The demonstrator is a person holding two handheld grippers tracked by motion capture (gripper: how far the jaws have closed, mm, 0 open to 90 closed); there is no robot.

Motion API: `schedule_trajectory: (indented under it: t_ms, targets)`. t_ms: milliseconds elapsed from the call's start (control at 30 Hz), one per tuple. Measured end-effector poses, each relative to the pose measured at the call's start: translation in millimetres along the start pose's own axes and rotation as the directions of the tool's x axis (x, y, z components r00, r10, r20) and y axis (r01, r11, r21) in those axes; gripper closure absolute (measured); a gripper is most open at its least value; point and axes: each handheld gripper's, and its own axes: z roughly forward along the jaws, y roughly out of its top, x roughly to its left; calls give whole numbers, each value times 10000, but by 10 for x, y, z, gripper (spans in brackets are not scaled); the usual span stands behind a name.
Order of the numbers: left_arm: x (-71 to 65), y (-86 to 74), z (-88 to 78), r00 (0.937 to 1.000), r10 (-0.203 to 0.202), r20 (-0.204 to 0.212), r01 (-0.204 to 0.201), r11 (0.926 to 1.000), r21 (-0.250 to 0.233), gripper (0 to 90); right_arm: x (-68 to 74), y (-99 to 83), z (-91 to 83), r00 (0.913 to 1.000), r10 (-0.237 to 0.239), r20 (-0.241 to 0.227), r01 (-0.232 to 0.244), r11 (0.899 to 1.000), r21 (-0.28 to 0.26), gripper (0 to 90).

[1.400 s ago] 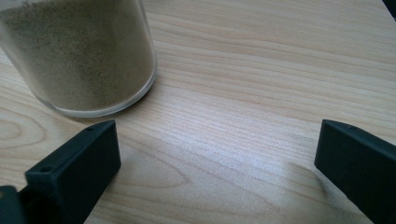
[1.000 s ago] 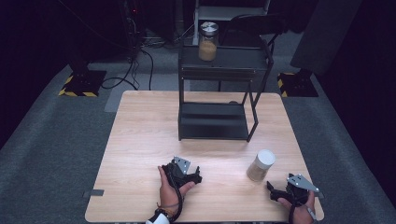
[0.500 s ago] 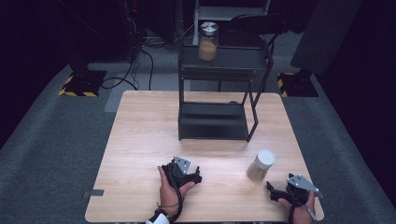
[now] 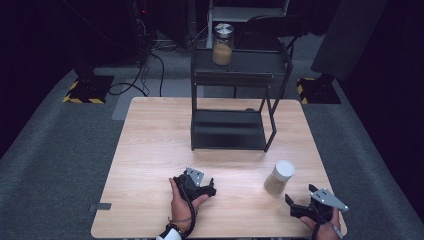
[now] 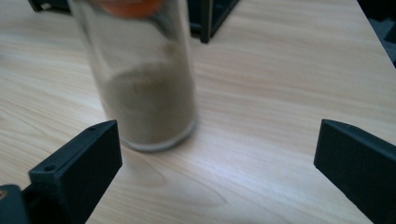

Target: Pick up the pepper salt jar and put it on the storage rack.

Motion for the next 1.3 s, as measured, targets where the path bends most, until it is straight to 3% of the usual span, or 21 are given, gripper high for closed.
schedule_trajectory:
  t_ms: [233,467,567,767,933,1067,1300]
  targets:
    - [-3,-3,-1,10000,35,-10,-35,10000,-15,4,85,158,94,9987,-134,-492,119,9994,-310,7]
    - [-5,-4,-2,10000,56,-11,-56,10000,-22,4,159,242,205,9985,-239,-490,209,9979,-606,9]
    - [-11,-8,-2,10000,81,-31,-81,10000,-43,4,216,234,261,9991,-334,-278,312,9968,-730,82]
    - [-12,-10,-2,9999,99,-21,-99,9999,-61,4,195,200,323,9990,50,-447,-101,9936,-1129,193]
    - [-5,-7,-1,10000,70,5,-70,10000,-38,5,143,214,374,9965,211,-810,-295,9942,-1033,313]
    - [-6,-9,-1,10000,97,10,-97,9999,-57,5,150,224,389,9968,10,-804,-93,9946,-1034,327]
    - [-12,-11,-3,9998,179,-14,-179,9998,-73,5,171,272,381,9975,96,-697,-157,9960,-876,331]
